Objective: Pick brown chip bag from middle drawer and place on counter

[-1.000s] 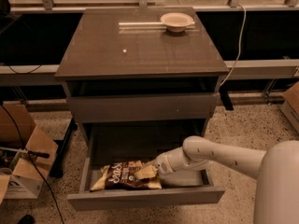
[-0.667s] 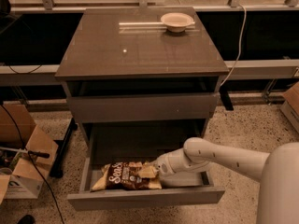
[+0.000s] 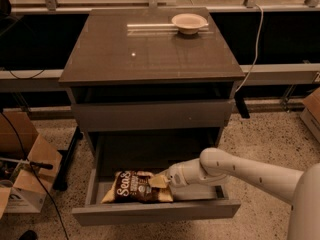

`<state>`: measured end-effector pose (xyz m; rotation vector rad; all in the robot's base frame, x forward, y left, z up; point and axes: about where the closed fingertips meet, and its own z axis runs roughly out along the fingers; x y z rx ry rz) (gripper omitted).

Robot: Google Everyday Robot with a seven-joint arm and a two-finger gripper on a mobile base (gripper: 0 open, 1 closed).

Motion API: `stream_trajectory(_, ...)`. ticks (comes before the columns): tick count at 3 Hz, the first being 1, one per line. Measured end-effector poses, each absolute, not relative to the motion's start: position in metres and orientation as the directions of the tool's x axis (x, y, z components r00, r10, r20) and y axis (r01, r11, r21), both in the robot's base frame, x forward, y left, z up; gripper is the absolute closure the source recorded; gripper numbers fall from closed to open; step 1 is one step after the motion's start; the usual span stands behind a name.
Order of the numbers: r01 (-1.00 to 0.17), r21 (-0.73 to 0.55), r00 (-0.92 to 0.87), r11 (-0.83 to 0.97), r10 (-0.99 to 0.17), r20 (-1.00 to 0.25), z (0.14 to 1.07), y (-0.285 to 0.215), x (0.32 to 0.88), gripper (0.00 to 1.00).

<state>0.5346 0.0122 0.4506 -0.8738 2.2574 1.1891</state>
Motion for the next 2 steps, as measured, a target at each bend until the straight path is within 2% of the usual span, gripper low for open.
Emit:
stream_trajectory(1, -0.747, 0.522, -0.652, 0.412, -0.302, -0.695, 0.501, 0.004, 0.549, 1.00)
stream_trajectory(2, -0.824, 0.421, -0.543, 0.380, -0.312, -0.780, 0.583, -0.015, 0.558, 1.00)
